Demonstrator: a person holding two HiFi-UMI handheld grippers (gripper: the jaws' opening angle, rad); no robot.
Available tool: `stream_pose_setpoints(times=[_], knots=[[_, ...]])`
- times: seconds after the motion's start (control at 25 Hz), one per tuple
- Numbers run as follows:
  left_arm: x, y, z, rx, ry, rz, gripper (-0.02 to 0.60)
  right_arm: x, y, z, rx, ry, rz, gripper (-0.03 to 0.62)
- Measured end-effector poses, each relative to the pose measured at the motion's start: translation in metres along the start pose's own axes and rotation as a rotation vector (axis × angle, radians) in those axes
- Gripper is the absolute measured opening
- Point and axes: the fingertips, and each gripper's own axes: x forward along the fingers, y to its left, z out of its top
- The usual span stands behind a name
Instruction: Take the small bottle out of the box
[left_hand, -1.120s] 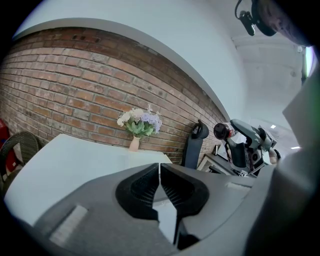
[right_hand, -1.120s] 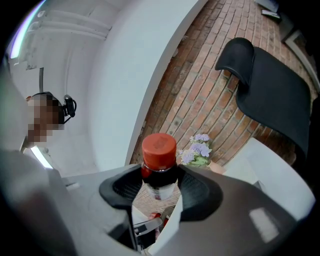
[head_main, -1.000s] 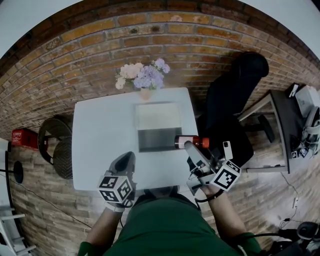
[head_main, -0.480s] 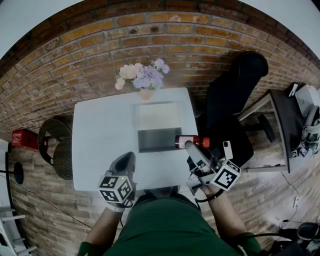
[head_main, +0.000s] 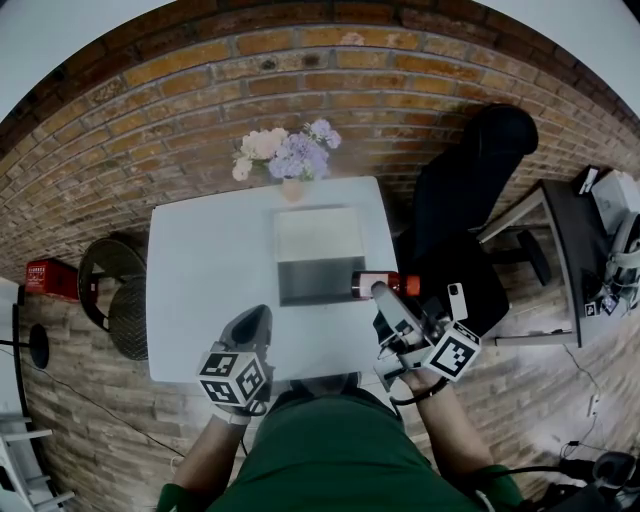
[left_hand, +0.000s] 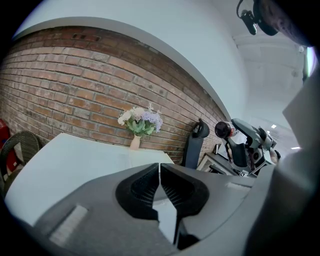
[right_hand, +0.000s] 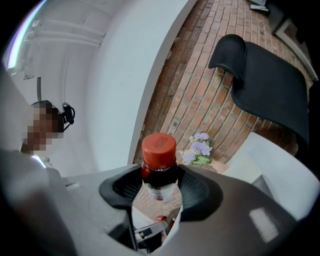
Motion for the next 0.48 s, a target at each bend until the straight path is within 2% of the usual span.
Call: stream_pose_setpoints(times=[0.48], knots=[[-0.0004,0.0008,-0.0016,-0.006,0.007,-0.001,0.014,-0.0003,0.0003,0.0009,-0.017,-0.004,-0.013,0.222]])
